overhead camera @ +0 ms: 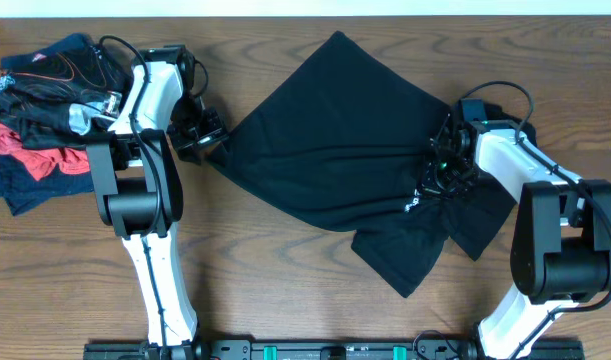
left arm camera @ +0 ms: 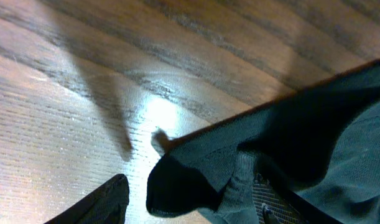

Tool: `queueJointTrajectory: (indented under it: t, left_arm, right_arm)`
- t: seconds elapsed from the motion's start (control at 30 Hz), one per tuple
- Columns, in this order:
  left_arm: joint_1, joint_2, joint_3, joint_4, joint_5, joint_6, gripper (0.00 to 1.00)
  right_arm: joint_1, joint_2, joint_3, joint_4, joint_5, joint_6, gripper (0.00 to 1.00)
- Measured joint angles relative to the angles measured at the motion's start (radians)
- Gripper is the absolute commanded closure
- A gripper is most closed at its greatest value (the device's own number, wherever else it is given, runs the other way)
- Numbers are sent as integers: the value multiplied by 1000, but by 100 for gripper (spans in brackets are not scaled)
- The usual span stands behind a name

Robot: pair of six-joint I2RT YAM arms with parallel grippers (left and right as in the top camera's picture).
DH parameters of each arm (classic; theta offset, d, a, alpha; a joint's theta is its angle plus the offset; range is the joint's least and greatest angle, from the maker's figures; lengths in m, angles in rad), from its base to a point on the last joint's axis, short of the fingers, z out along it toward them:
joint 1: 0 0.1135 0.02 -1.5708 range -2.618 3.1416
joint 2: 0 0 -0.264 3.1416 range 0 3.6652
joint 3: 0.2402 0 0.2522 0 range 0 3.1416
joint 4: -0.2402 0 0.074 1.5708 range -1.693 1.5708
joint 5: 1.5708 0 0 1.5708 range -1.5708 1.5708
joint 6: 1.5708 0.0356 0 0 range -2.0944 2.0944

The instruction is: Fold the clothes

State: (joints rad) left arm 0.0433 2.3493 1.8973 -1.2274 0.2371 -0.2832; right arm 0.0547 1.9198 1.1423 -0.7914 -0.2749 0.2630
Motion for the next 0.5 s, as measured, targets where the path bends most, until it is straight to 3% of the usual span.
queueJointTrajectory:
  t: [0.23, 0.5]
  left_arm:
    - [0, 0, 0, -32, 0, 0, 35]
    - [0, 0, 0, -50, 6, 0, 34]
  right_arm:
    - [0, 17, 8, 197, 1, 12, 99]
    - [-19, 51, 58, 330, 193, 14, 99]
